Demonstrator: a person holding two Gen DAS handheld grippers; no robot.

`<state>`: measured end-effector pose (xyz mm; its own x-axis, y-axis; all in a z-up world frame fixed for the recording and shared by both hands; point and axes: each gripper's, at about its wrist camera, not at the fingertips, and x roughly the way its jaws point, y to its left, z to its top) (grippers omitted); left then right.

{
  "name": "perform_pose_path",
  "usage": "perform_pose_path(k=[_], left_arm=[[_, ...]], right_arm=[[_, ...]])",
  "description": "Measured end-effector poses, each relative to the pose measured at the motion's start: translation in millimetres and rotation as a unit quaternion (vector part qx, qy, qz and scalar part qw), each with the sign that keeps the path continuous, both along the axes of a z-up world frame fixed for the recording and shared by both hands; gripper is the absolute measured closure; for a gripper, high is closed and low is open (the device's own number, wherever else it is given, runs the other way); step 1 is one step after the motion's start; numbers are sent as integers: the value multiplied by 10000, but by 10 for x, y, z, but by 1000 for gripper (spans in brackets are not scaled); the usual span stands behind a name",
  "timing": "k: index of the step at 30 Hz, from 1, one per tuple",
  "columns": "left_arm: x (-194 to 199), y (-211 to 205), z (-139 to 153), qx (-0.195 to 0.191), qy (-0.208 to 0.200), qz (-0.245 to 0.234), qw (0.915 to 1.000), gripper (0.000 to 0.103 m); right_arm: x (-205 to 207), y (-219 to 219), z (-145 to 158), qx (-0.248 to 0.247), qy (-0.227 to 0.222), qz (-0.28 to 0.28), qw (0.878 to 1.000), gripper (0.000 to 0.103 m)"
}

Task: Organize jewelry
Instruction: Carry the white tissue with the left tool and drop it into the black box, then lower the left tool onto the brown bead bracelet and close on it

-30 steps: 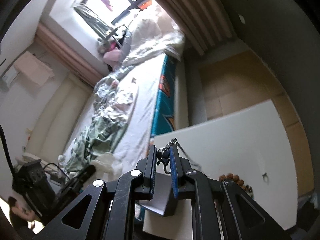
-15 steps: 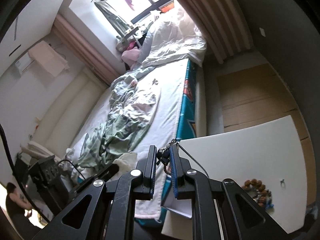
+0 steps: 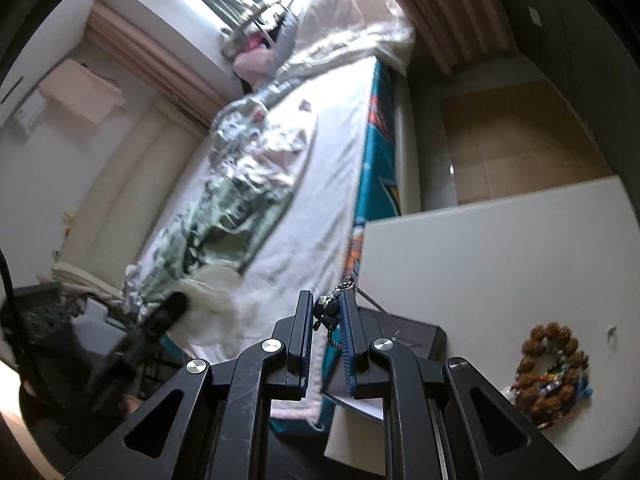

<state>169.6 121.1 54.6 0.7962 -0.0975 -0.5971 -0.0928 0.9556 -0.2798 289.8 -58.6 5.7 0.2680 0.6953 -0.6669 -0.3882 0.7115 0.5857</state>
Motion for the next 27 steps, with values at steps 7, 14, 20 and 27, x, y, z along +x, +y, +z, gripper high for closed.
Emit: perform_pose_path(k=[7, 14, 20, 27], left_arm=[[-6, 11, -108, 21, 194, 45, 9998, 102], [103, -156, -298, 7, 453, -160, 9988, 102], [270, -341, -523, -76, 747, -412, 9963, 102], [460, -554, -807, -130, 1107, -667, 9915, 102]], right_arm=[[134, -19, -534, -319, 545, -138, 9979, 88], [77, -351, -537, -324, 477, -418, 9975, 57], [27, -816, -526, -428, 473, -857, 9943, 57], [-64, -1420, -526, -470, 515, -1363, 9882, 57]])
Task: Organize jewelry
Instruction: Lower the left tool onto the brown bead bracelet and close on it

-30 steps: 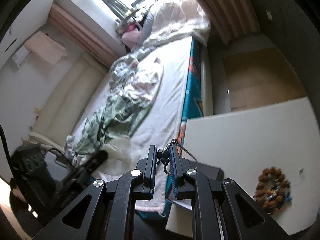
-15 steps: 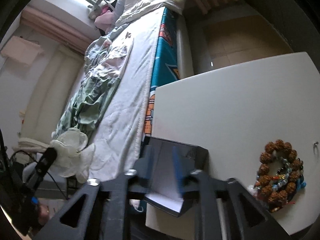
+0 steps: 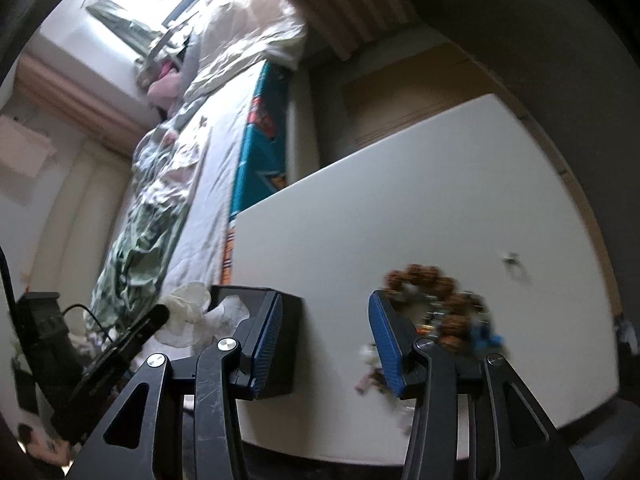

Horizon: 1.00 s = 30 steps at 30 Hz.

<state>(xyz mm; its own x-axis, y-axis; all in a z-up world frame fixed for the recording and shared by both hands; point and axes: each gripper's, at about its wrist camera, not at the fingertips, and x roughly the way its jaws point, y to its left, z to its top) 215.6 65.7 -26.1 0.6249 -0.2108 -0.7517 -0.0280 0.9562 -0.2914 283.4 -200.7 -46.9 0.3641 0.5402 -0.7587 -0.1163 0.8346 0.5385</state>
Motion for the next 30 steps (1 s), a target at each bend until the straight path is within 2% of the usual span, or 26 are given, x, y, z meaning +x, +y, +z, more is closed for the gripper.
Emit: perform_pose_path(k=[5, 7, 9, 10, 11, 12, 14, 18, 21, 26, 30], left_arm=[[105, -114, -153, -203, 224, -135, 9995, 102], [172, -129, -220, -190, 388, -50, 9991, 101], [238, -118, -292, -377, 602, -29, 9975, 94], [259, -104, -320, -488, 684, -19, 9965, 89], [262, -100, -327, -506, 710, 12, 9962, 69], [259, -101, -316, -468, 703, 60, 9964, 43], [216, -103, -248, -419, 501, 162, 9977, 29], [223, -192, -174, -368, 488, 52, 9981, 29], [240, -329, -137, -190, 474, -80, 9987, 29], [273, -669, -139, 28, 522, -534, 9972, 29], [346, -908, -204, 151, 654, -782, 9947, 30]], right_arm=[[-42, -348, -1, 1, 21, -308, 9995, 57], [-70, -473, -10, -7, 22, -403, 9992, 57], [-92, -579, -22, 15, 28, -473, 9989, 57], [-108, -605, -33, 20, 28, -500, 9987, 57], [-119, -646, -46, 17, 32, -535, 9986, 57], [-131, -683, -61, 12, 37, -570, 9984, 57], [-140, -747, -91, 28, 47, -612, 9981, 57], [-156, -851, -169, 58, 98, -688, 9976, 57], [-157, -914, -221, 67, 132, -714, 9973, 57], [-164, -1008, -296, 151, 162, -744, 9970, 49], [-181, -1116, -353, 201, 163, -826, 9962, 49]])
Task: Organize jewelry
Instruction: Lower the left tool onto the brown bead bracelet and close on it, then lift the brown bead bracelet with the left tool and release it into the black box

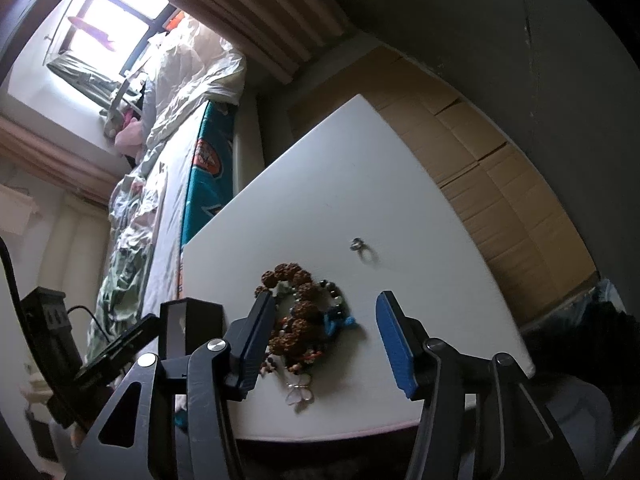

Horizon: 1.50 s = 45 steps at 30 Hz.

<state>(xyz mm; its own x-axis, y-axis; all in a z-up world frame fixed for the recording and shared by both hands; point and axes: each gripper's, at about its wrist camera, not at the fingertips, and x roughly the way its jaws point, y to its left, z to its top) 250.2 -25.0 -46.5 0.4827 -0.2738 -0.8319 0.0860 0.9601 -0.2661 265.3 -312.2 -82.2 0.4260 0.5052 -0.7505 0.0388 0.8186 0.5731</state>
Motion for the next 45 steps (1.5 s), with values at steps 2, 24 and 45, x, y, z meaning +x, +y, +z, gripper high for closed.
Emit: perform_pose_path(k=[2, 24, 45], left_arm=[[47, -105, -49, 34, 97, -74, 9999, 34], [574, -727, -834, 518, 1512, 50, 9871, 68], [428, -571, -76, 56, 601, 212, 9980, 84]], right_arm=[[7, -73, -49, 46, 33, -65, 10000, 49], [468, -146, -492, 4, 289, -31, 9996, 49], [894, 445, -542, -1399, 409, 739, 9865, 57]])
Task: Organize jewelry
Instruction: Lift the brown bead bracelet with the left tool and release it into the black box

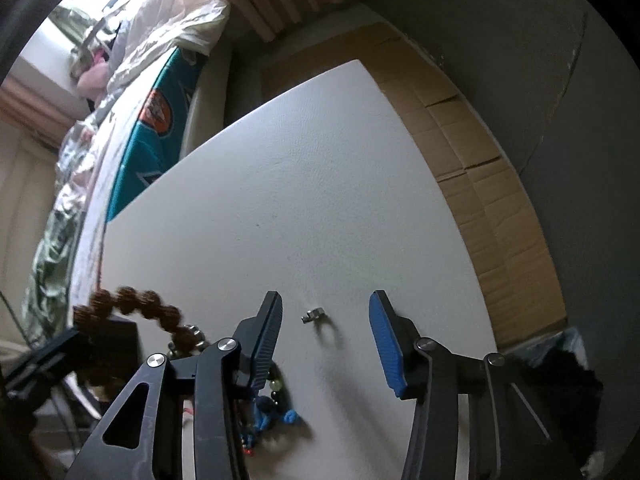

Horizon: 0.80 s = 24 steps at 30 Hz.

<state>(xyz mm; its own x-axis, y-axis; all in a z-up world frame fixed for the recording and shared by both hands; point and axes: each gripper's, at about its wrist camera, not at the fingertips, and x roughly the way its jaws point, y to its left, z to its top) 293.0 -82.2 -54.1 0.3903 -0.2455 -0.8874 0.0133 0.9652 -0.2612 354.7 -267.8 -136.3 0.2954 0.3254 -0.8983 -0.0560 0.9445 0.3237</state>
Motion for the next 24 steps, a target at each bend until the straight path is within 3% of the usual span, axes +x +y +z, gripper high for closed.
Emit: perform_pose_path(k=[4, 5, 8, 17, 24], left_arm=[[-31, 123, 124, -24, -144, 111, 9998, 84], [-40, 164, 158, -28, -169, 139, 9998, 84], [-69, 250, 225, -64, -243, 220, 9994, 84], [-214, 565, 469, -257, -555, 441, 9972, 84], [-342, 852, 545, -392, -724, 660, 9944, 84]], right_arm=[[-1, 143, 10, -540, -119, 165, 9983, 60], [-3, 174, 15, -698, -150, 206, 9972, 65], [10, 182, 13, -781, -34, 263, 9966, 96], [-139, 9, 174, 252, 103, 119, 9996, 96], [-315, 247, 411, 760, 20, 330, 9966, 96]])
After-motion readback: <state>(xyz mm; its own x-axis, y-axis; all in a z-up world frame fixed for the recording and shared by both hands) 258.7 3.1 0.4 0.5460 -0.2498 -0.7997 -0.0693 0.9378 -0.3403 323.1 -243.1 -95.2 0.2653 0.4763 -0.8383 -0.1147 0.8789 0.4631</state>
